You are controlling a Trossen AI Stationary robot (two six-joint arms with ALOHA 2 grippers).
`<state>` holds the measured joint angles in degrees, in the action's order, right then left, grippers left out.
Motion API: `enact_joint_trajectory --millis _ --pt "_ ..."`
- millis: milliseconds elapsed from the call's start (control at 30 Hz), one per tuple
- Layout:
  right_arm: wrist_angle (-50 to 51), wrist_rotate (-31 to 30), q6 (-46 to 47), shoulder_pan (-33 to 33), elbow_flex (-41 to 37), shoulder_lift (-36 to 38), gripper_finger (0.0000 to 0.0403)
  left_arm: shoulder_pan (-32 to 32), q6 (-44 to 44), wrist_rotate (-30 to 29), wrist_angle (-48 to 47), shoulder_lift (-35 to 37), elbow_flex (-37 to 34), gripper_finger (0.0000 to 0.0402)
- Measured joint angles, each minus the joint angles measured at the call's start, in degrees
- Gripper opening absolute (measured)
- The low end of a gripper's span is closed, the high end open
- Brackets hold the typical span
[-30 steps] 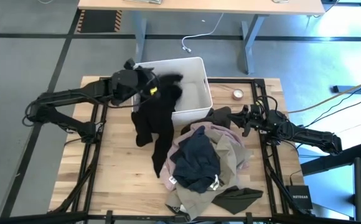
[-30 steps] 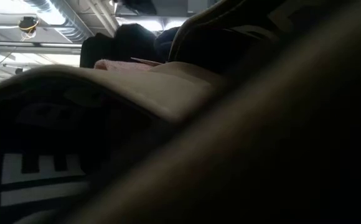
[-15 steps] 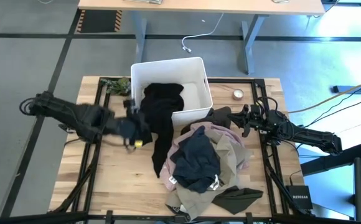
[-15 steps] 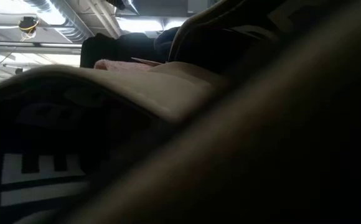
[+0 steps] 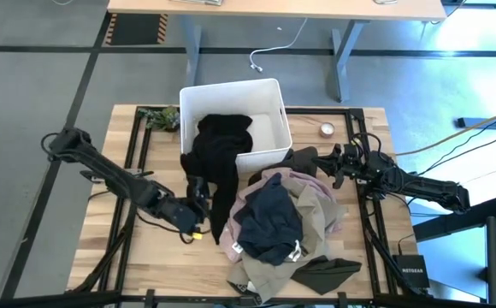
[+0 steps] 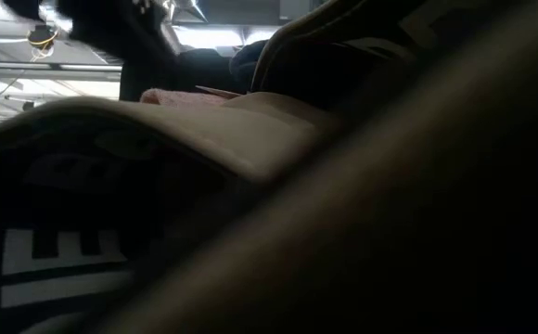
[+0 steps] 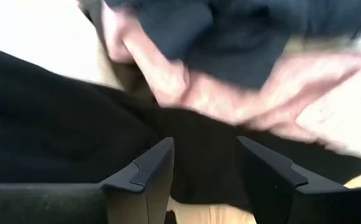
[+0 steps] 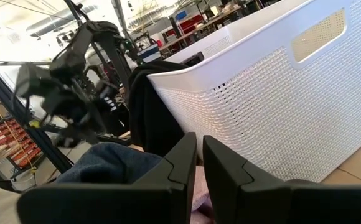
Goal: Sort clothes
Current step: Put the black jacket into the white laundry bin
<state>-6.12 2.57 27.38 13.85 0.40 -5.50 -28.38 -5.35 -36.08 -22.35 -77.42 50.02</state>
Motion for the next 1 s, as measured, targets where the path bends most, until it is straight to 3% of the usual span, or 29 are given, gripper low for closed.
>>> enact_joint_trajectory --millis 167,467,700,867,1000 --pt "0.21 0.53 0.08 0.0 0.0 0.0 0.0046 2.96 0.46 1.51 1.17 -5.5 -0.19 0.0172" --pt "0.23 3.05 1.15 0.0 -0.01 0.0 0.0046 9.02 -2.49 3.92 1.97 -12.84 -0.14 0.0224" --pt "0.4 3.06 1.31 0.0 0.0 0.0 0.0046 12.36 -6.41 4.01 2.07 -18.69 -0.13 0.0227" --pt "0.54 3.06 1.31 0.0 -0.01 0.0 0.0046 12.98 -4.82 5.94 3.75 -22.53 0.12 0.0193" --pt "0.67 3.06 1.29 0.0 0.01 0.0 0.0046 12.36 -2.52 6.25 3.94 -22.92 0.17 0.0107"
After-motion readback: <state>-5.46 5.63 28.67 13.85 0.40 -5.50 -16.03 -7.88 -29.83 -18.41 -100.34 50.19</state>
